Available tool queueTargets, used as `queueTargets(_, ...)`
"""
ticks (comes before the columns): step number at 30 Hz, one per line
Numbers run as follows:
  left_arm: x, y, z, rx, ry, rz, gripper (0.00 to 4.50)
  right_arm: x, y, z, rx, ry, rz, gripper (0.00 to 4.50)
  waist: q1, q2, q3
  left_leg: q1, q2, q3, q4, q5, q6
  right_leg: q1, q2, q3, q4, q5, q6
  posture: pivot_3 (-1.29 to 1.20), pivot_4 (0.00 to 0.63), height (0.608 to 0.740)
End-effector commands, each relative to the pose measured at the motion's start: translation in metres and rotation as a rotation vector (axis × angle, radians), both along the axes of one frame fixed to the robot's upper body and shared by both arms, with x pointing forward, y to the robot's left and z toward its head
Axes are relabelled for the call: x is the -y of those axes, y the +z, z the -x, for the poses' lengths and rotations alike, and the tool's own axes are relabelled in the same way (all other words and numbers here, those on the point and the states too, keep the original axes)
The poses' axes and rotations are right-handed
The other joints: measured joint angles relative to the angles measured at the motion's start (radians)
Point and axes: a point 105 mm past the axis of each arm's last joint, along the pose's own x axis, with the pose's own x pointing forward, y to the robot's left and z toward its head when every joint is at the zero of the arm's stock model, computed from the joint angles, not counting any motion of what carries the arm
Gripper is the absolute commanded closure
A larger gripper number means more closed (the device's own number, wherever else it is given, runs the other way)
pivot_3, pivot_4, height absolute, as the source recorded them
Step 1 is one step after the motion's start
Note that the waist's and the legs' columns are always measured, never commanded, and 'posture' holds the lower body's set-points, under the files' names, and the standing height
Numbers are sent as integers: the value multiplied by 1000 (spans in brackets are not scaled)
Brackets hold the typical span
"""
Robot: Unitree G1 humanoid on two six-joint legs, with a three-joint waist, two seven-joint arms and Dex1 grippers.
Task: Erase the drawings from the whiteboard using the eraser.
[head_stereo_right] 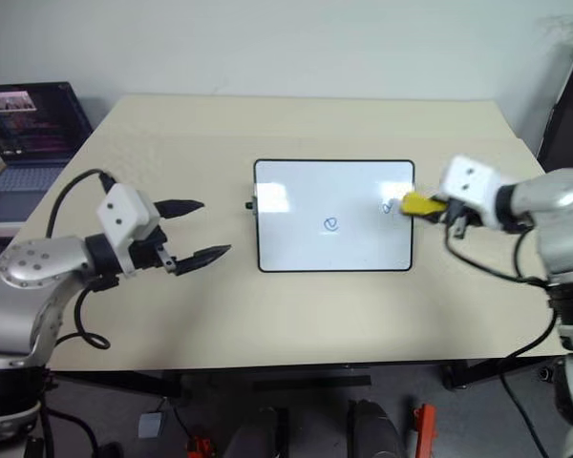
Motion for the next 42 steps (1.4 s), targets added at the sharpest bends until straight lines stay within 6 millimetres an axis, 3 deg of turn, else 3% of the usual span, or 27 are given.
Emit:
queueTargets(1, 12, 13, 2, 48, -47, -16, 0, 14, 24, 5, 84, -9, -2, 3704, 0, 0, 0, 1, 0, 0, 0, 0, 0, 1, 0, 0, 0, 0, 0, 0, 150, 740)
queueTargets(4, 16, 16, 0, 60, -55, -22, 0, 30, 26, 3, 98, -57, 3, 3716, 0, 0, 0, 1, 0, 0, 0, 0, 0, 1, 0, 0, 0, 0, 0, 0, 150, 740)
queueTargets(7, 17, 16, 0, 54, -60, -35, 0, 33, 24, 2, 99, -59, -3, 3717, 0, 0, 0, 1, 0, 2, 0, 0, 0, 1, 0, 2, 0, 0, 0, 0, 150, 740)
queueTargets(15, 20, 20, -5, 75, -65, -33, 0, 19, 24, -1, 128, -11, -34, 3718, 1, 0, 0, 1, 0, 2, 1, 0, 0, 1, 0, 2, 1, 1, 1, 0, 150, 740)
queueTargets(22, 22, 20, -7, 78, -71, -31, 0, -11, 47, -8, 237, 86, -133, 3721, -1, 0, 0, 1, 0, 2, 2, 0, 0, 1, 0, 3, 3, 1, 1, 0, 150, 740)
queueTargets(34, 21, 18, -7, 76, -66, -30, 0, -23, 43, -9, 209, 119, -130, 3724, 4, 0, 0, 1, 0, 2, 3, 0, 0, 1, 0, 2, 3, 4, -4, 0, 150, 740)
queueTargets(36, 21, 19, -7, 77, -67, -32, 0, -30, 43, -8, 209, 146, -133, 3724, 3, 0, 0, 1, 0, 2, 3, 0, 0, 1, 0, 2, 4, 4, -4, 0, 150, 740)
queueTargets(42, 21, 14, -10, 67, -72, -53, 0, -85, 38, -5, 223, 268, -227, 3724, -6, 0, 0, 3, 0, 2, 6, 0, 0, 1, 1, 3, 12, 3, -4, 0, 150, 740)
